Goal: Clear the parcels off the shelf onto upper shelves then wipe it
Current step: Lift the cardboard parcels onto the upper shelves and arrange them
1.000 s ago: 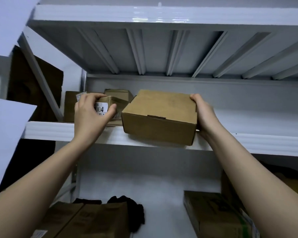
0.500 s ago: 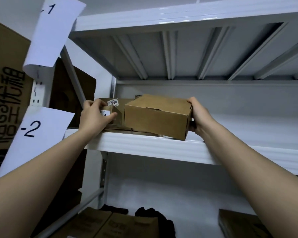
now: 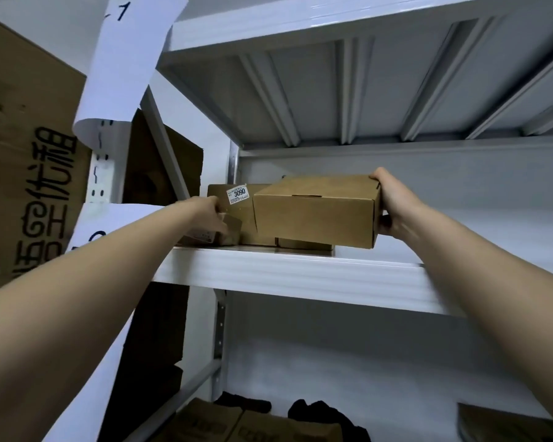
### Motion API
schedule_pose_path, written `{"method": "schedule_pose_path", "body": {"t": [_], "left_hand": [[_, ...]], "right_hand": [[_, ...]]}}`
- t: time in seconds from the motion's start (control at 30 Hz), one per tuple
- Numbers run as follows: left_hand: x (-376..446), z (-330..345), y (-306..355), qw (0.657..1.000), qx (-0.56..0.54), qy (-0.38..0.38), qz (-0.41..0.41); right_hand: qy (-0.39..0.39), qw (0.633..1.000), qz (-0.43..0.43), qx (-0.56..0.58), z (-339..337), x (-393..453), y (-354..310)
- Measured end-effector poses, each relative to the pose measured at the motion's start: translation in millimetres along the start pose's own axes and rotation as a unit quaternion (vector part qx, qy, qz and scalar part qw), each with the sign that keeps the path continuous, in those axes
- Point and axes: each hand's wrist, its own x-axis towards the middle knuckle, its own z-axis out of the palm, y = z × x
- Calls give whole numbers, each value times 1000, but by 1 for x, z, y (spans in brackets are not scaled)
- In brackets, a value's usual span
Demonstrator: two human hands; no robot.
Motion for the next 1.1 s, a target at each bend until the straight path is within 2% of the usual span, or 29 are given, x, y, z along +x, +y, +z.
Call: {"method": "schedule_pose_path", "body": {"t": [0.1, 0.23, 0.37, 0.83, 1.1], "left_hand": [[11, -11, 1, 996, 56, -65, 21], [17, -22, 2, 986, 144, -80, 31], [36, -23, -16, 980, 164, -109, 31], [71, 5, -37, 990, 126, -58, 30], [66, 5, -36, 992, 89, -83, 14]], "right_hand": [[13, 1000, -8, -7, 15, 0, 0], [24, 1000, -14, 0, 35, 0, 5], [26, 999, -25, -21, 41, 0, 6], [23, 996, -30, -82, 36, 13, 12], [19, 995, -38, -87, 35, 16, 13]]}}
